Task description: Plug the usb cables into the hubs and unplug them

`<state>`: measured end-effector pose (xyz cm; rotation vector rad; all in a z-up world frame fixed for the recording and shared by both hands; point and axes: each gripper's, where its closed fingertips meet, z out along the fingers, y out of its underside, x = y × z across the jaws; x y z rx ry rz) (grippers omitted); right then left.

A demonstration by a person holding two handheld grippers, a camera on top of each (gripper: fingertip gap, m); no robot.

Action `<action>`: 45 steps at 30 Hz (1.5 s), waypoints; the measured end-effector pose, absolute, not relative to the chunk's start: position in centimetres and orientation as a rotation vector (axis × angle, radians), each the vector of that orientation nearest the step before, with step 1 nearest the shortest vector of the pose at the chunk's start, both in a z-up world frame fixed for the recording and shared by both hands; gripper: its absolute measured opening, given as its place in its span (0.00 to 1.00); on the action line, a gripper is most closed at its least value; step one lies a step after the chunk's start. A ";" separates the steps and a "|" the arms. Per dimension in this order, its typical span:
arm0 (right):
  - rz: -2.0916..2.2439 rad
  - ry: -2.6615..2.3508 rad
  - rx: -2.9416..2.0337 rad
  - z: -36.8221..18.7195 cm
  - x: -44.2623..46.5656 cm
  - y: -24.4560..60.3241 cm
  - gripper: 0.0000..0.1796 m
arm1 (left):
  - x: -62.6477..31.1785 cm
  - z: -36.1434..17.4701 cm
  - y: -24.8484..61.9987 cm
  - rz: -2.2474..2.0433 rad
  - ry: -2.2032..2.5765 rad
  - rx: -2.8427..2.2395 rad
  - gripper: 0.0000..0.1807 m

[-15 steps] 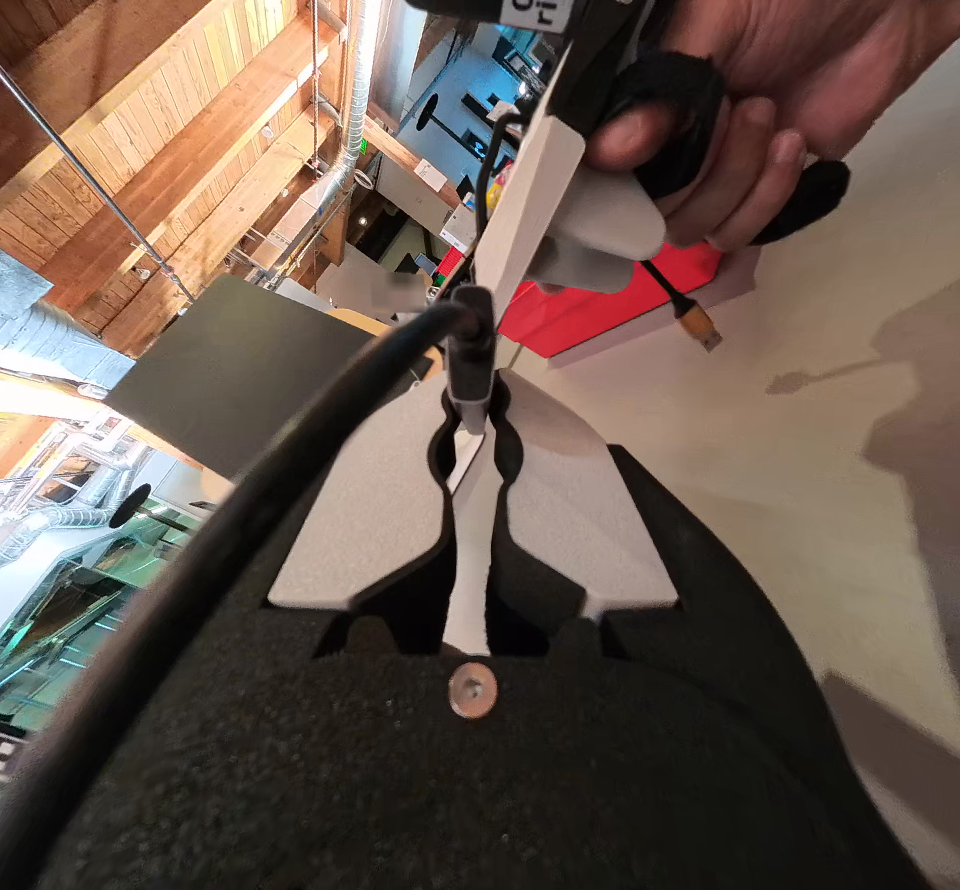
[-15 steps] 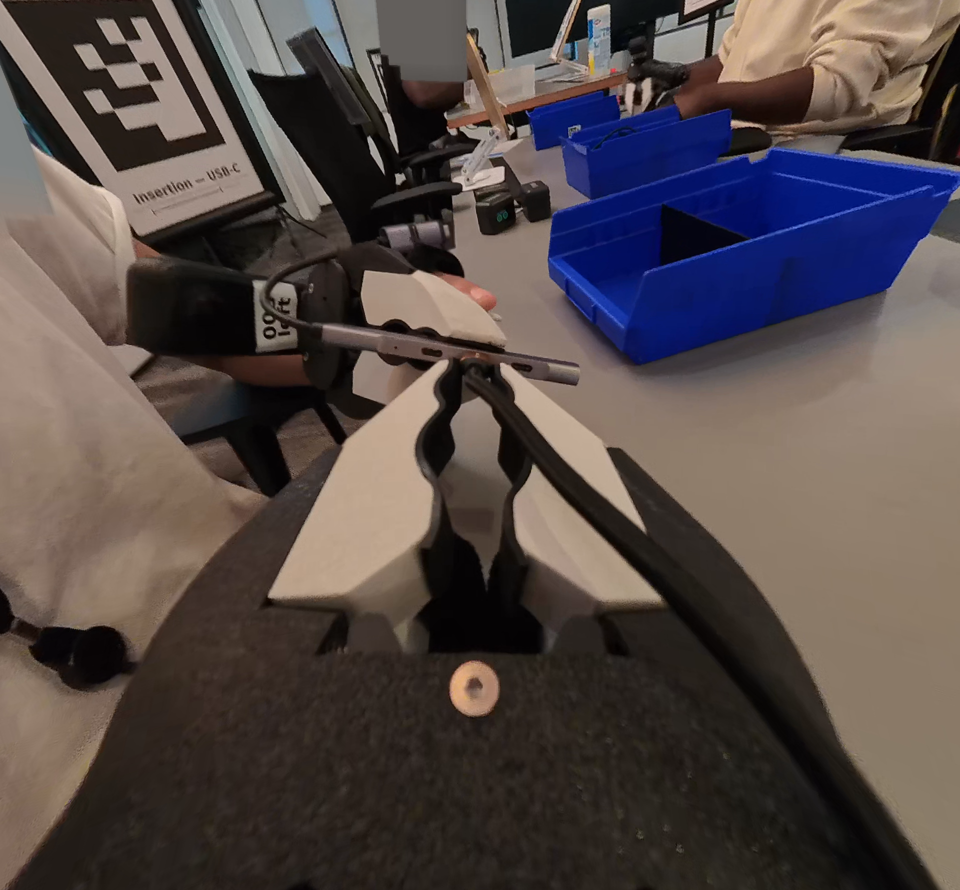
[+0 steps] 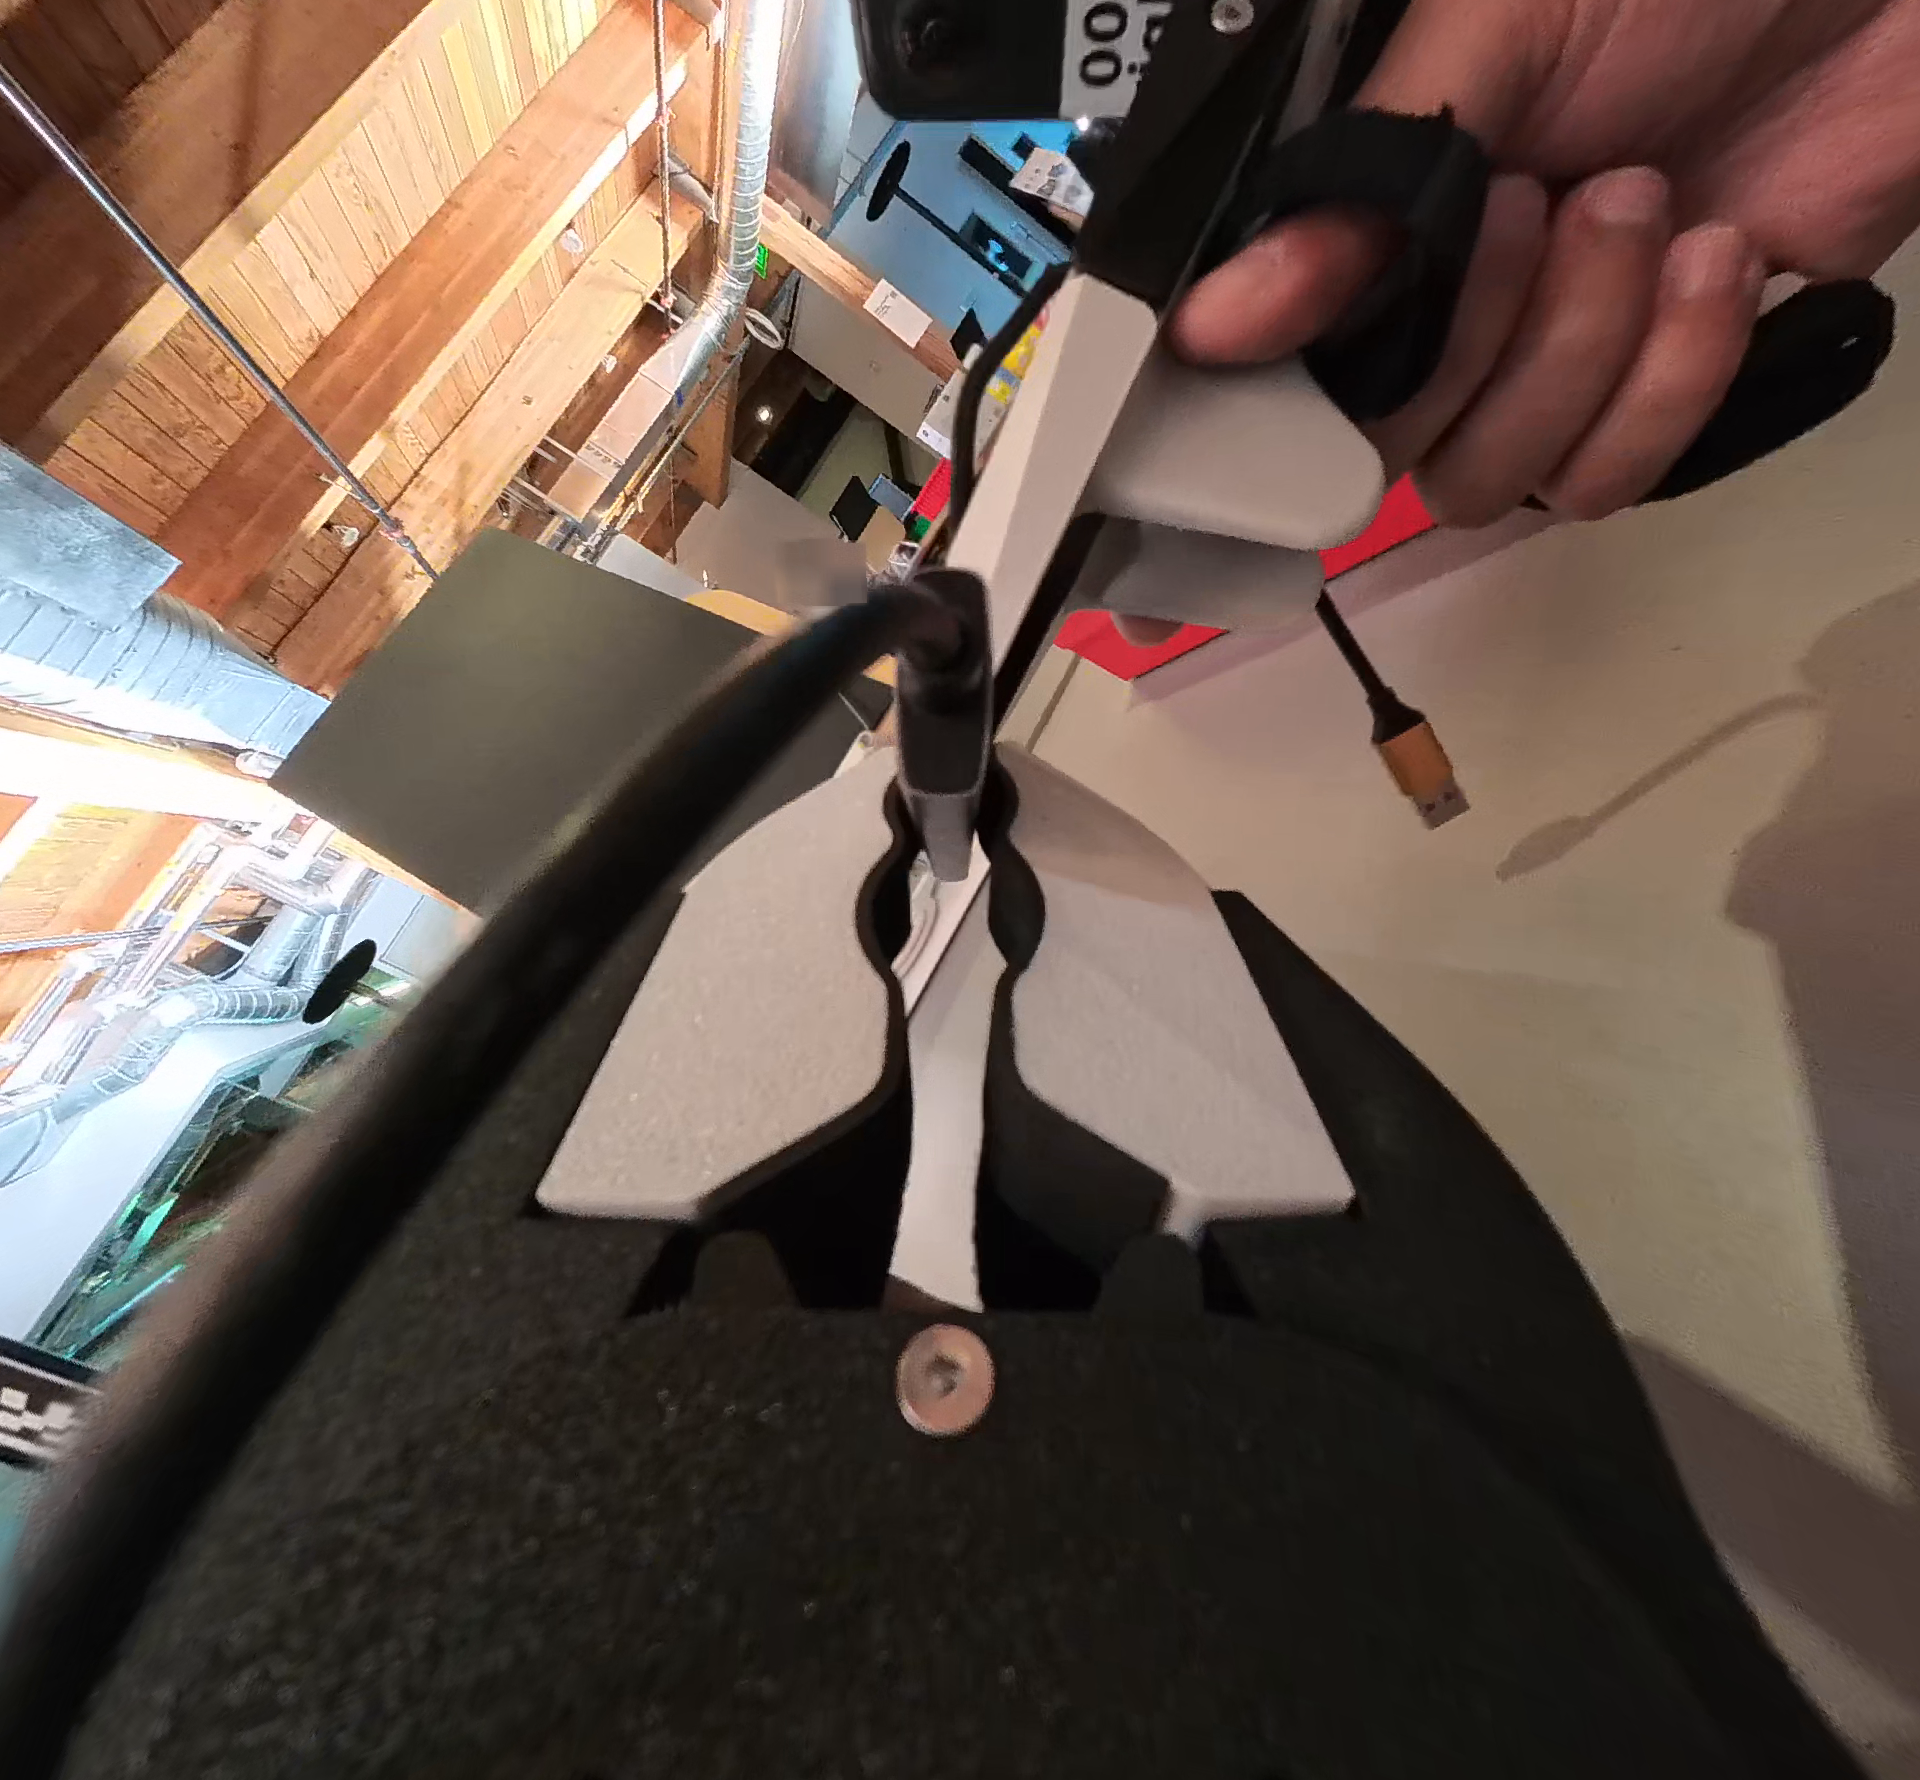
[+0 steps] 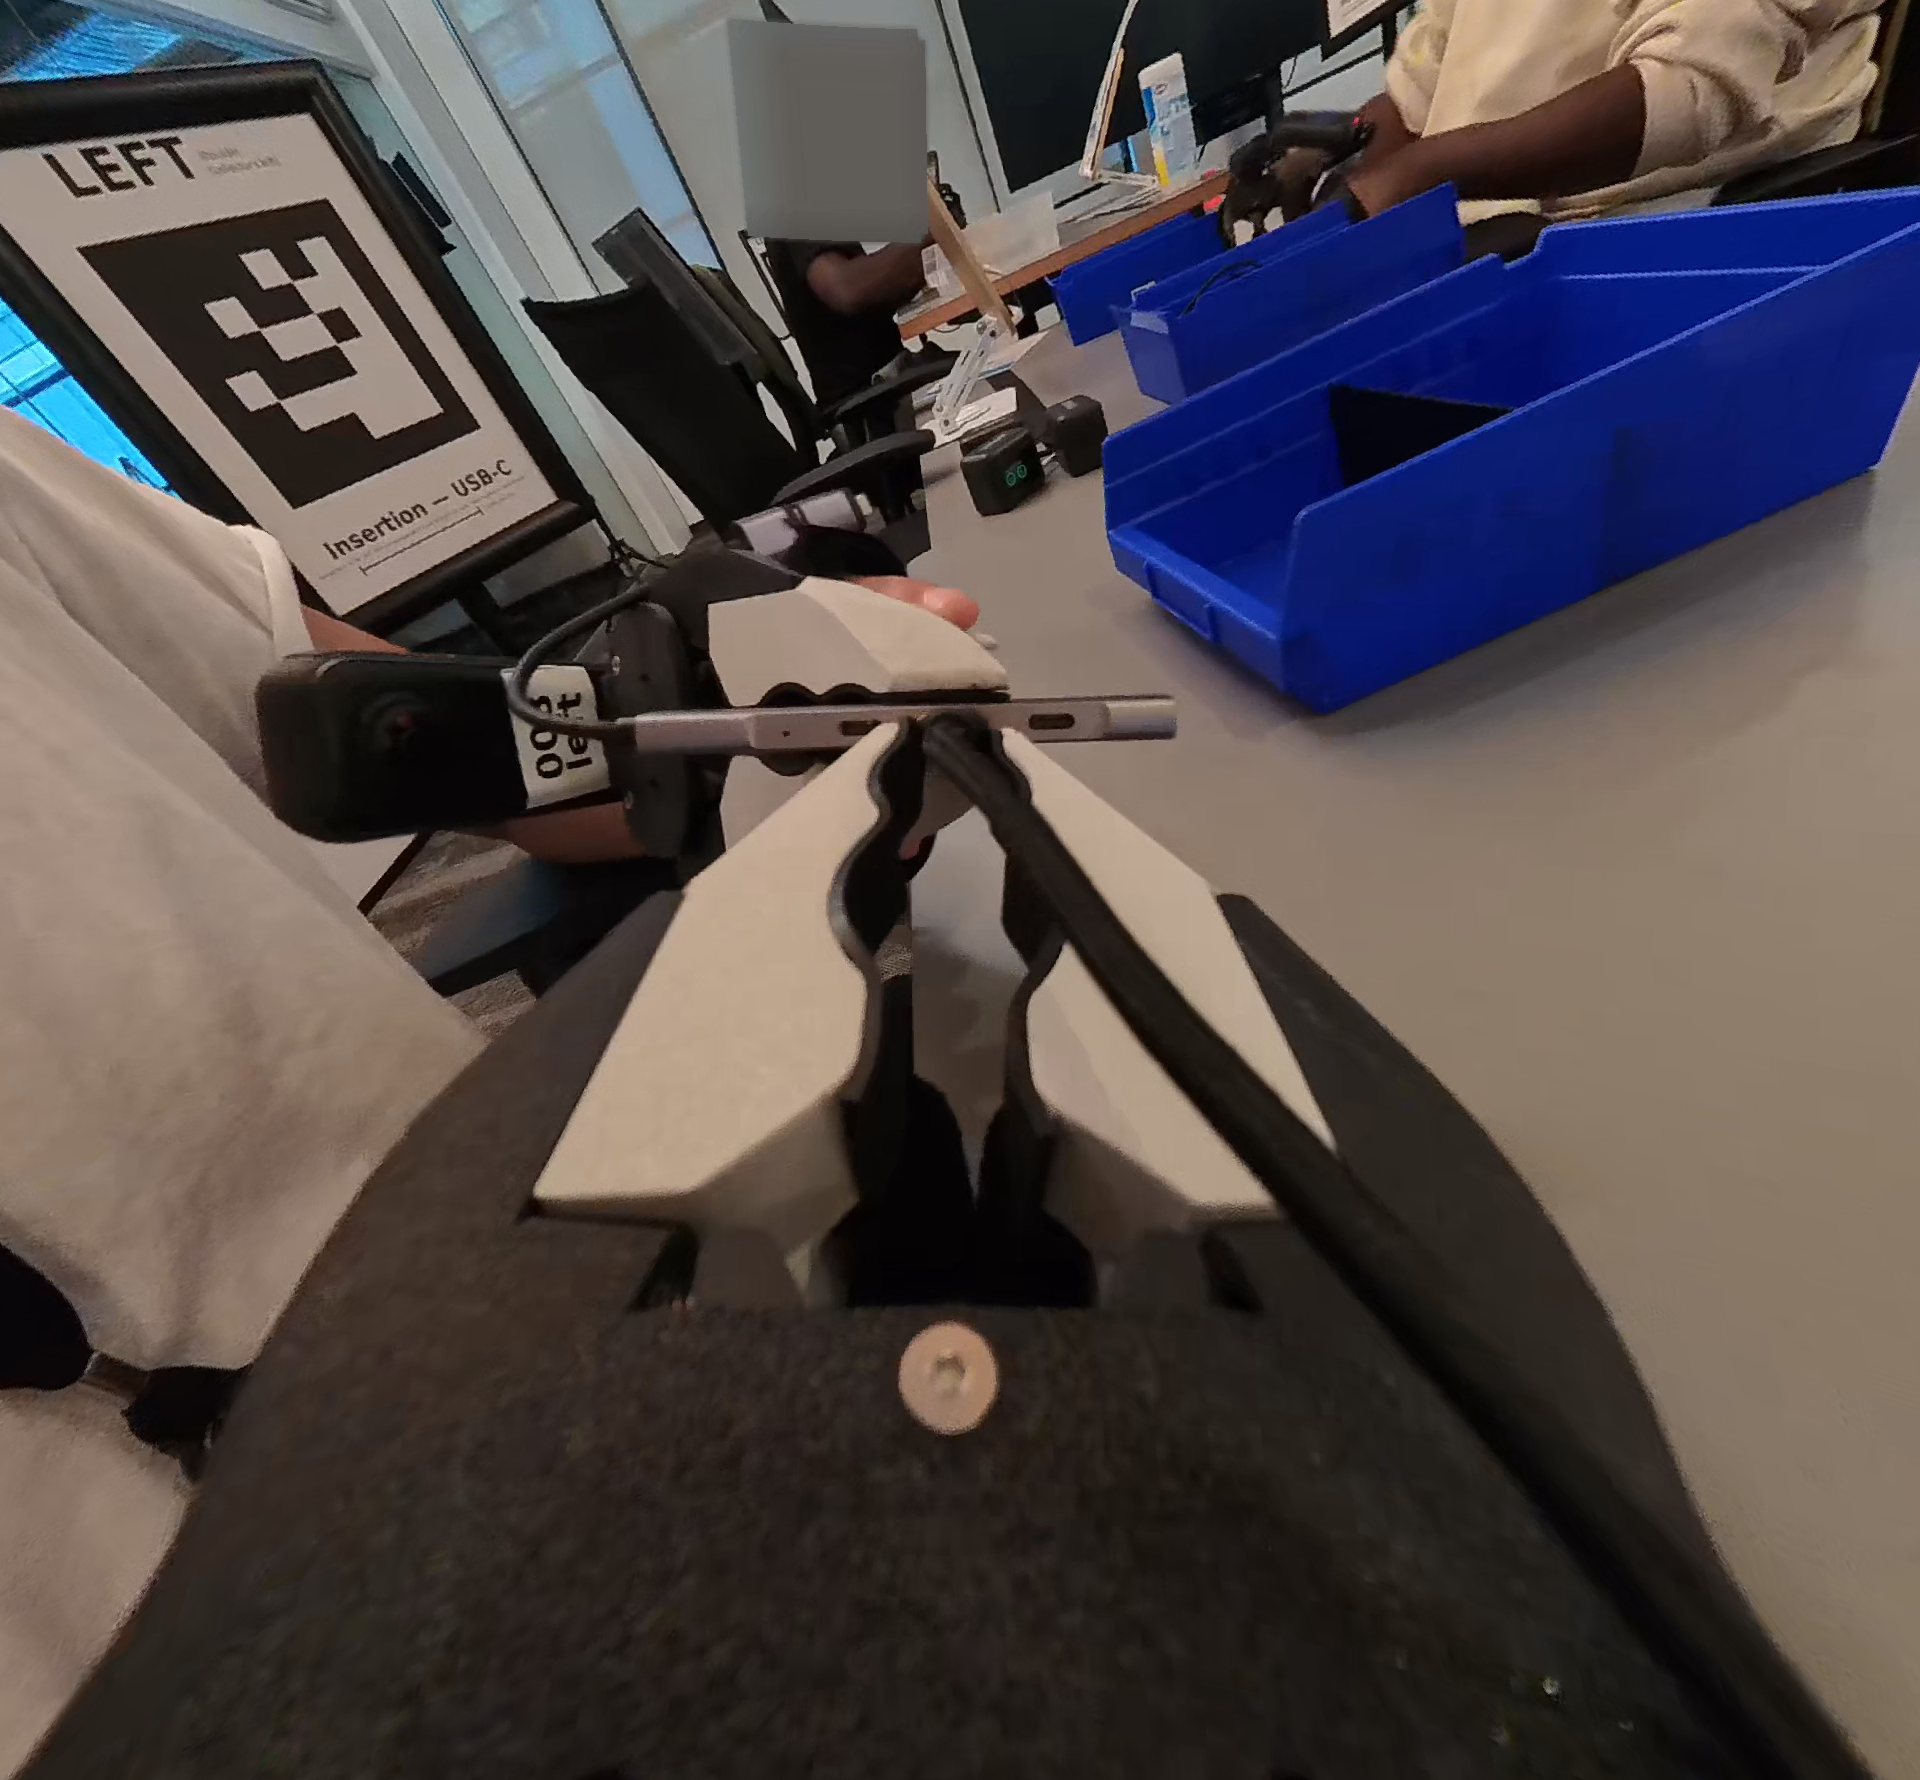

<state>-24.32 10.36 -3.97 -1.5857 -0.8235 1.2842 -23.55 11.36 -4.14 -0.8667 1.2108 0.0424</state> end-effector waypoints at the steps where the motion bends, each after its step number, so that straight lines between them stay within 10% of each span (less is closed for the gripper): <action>1: 1.276 -0.817 -1.587 -4.1 -24.3 10.5 0.06 | -23.6 -4.2 11.4 0.041 1.210 -0.871 0.05; 45: 1.275 -0.753 -1.531 -4.5 -24.1 11.3 0.06 | -23.2 -5.3 12.0 0.035 1.228 -0.923 0.06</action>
